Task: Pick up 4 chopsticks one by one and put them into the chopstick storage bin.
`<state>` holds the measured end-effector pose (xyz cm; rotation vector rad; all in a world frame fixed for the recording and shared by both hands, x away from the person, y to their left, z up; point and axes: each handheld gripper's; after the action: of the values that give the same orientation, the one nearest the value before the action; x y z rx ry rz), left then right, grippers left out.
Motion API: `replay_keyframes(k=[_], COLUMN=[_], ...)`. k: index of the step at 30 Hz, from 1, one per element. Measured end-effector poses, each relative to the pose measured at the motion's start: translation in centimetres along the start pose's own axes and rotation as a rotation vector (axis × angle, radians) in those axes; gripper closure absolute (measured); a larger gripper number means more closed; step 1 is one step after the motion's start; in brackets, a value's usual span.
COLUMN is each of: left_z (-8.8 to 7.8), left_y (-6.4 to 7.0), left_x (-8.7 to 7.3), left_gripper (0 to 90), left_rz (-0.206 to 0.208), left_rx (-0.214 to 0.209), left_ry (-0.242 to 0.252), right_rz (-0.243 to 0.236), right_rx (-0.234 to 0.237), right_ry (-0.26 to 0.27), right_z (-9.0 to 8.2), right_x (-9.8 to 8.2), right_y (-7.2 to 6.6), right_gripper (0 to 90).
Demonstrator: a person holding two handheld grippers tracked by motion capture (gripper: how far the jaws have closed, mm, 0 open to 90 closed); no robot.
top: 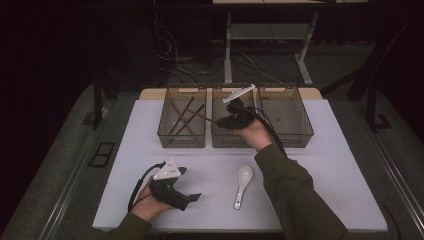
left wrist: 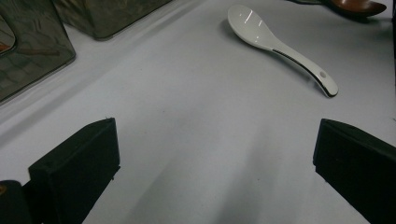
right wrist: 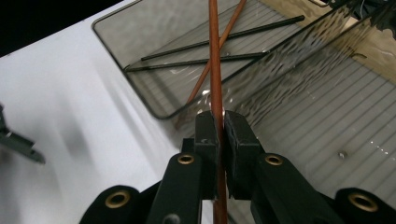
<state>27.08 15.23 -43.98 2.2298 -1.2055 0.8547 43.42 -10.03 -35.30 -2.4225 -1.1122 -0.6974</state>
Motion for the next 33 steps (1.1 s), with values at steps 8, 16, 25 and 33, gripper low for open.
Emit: replay_keyframes(k=[8, 16, 25, 33], left_z=[-0.1, -0.2, -0.3, -0.3], left_y=[-0.1, 0.0, 0.0, -0.1], left_x=[0.0, 0.0, 0.0, 0.1], left_gripper=[0.0, 0.0, 0.0, 0.0], left_rz=[-0.002, -0.004, -0.006, -0.008], left_rx=[-0.001, -0.005, -0.013, -0.016], left_ry=[0.000, 0.012, 0.024, 0.034], right_rz=[0.005, 0.010, 0.037, 0.055], right_rx=[-0.010, -0.045, -0.088, -0.126], right_ry=[-0.011, -0.040, -0.078, -0.123], right_z=[1.6, 3.4, 6.1, 8.5], right_x=[2.4, 4.9, 7.7, 9.7], right_y=[-0.2, -0.7, -0.9, -1.4], right_gripper=[84.1, 84.1, 84.1, 84.1])
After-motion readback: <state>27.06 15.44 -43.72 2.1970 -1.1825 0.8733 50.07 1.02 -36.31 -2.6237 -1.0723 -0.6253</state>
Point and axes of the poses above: each handheld gripper's, and its own axes: z roughly forward along the jaws, x roughly out of its top, y roughly to its right, and after that the axes turned 10 degrees about -y, right-handed
